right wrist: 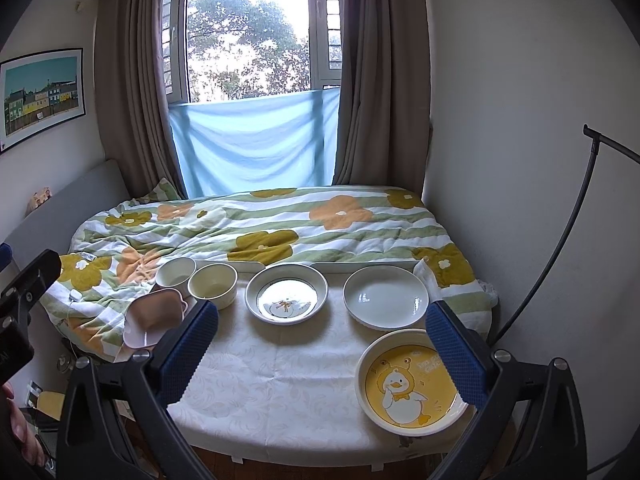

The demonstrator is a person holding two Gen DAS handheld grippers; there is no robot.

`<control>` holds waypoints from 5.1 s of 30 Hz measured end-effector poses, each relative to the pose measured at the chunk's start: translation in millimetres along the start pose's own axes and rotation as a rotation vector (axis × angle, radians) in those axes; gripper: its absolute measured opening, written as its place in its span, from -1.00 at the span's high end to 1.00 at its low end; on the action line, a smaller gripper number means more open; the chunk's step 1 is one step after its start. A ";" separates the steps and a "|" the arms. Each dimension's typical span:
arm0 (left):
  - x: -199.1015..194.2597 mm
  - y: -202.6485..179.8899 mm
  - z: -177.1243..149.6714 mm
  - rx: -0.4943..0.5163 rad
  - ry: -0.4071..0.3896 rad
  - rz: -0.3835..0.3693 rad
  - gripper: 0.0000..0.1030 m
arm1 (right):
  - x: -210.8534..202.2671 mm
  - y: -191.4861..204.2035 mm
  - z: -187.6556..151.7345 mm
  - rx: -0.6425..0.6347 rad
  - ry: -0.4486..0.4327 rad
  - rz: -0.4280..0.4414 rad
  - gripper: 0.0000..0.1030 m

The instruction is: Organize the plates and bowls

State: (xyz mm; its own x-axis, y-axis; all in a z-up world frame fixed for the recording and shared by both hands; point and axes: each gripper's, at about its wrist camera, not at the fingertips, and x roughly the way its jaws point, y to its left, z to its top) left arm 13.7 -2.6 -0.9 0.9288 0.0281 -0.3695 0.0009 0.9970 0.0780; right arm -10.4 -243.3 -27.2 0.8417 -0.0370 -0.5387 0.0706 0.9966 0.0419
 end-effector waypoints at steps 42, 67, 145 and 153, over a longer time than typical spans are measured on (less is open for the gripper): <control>123.3 -99.2 -38.4 0.170 0.314 -0.468 -0.99 | 38.4 -94.2 -77.6 0.270 0.231 -0.159 -0.99; 294.0 -288.8 -188.4 0.420 0.840 -0.853 0.30 | 164.4 -239.6 -179.7 0.580 0.423 0.057 0.52; 241.8 61.8 -224.6 -0.032 0.784 -0.306 0.50 | 274.9 39.6 -127.4 -0.071 0.620 0.544 0.69; 243.6 49.3 -222.7 0.034 0.781 -0.272 0.34 | 274.5 46.2 -126.6 -0.100 0.612 0.520 0.60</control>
State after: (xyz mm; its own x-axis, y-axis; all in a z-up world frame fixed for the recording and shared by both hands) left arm 157.5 69.6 -293.2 0.3701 -0.1586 -0.9154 0.2109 0.9739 -0.0835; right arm 156.1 -198.1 -279.7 0.3093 0.4508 -0.8373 -0.3218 0.8782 0.3539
